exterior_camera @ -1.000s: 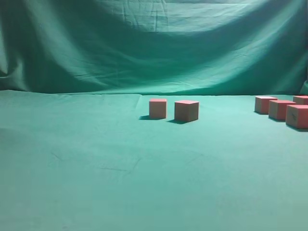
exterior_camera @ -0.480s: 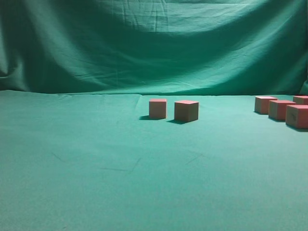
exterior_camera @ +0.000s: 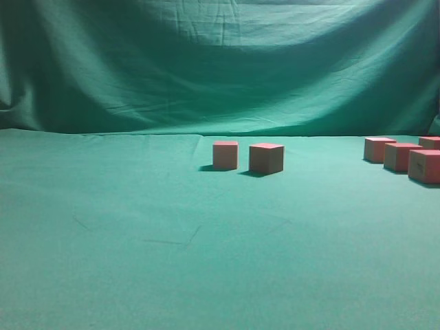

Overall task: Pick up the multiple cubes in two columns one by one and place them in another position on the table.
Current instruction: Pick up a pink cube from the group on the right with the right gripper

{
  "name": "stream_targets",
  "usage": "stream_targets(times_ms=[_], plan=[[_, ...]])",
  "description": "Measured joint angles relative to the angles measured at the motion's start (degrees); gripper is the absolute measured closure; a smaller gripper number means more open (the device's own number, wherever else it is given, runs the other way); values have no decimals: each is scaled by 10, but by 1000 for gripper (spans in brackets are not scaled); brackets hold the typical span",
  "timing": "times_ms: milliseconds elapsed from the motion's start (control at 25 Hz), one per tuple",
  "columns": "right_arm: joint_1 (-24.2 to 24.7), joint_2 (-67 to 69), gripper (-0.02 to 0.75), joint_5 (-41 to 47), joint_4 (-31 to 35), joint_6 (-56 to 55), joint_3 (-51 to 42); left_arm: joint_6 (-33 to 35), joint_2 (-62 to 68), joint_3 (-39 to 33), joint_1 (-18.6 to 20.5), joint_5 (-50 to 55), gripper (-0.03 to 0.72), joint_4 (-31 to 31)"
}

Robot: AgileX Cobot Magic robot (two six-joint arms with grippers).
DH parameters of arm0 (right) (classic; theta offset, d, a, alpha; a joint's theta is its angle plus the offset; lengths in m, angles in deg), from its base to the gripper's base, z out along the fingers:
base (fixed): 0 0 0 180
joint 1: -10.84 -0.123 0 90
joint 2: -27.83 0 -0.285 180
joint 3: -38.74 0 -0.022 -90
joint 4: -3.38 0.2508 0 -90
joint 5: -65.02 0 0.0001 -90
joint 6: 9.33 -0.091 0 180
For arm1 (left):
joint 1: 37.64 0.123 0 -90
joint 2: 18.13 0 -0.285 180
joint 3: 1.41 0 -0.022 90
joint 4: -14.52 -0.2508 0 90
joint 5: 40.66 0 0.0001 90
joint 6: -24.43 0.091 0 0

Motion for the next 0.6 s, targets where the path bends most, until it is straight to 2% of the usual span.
stream_targets(times_ms=[160, 400, 520, 600], plan=[[28, 0, 428, -94, 42, 5, -55, 0, 0, 0, 0, 0, 688, 0], [32, 12, 428, -170, 57, 47, -63, 0, 0, 0, 0, 0, 688, 0], [32, 43, 288, -195, 64, 67, -63, 0, 0, 0, 0, 0, 688, 0], [32, 64, 230, -210, 67, 69, -63, 0, 0, 0, 0, 0, 688, 0]])
